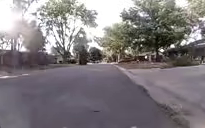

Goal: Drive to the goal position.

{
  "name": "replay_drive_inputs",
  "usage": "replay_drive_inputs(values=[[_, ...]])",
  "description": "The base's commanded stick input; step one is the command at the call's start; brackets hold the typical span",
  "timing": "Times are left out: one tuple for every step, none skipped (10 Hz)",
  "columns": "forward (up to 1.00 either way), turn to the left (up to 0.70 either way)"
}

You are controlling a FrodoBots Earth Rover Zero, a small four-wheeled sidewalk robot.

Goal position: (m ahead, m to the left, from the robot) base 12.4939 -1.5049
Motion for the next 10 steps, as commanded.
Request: replay_drive_inputs(values=[[0.85, -0.12], [0.85, 0.0], [0.85, 0.0], [0.85, 0.0], [0.85, 0.0], [0.85, 0.0], [0.85, 0.0], [0.85, 0.0], [0.85, 0.0], [0.85, 0.0]])
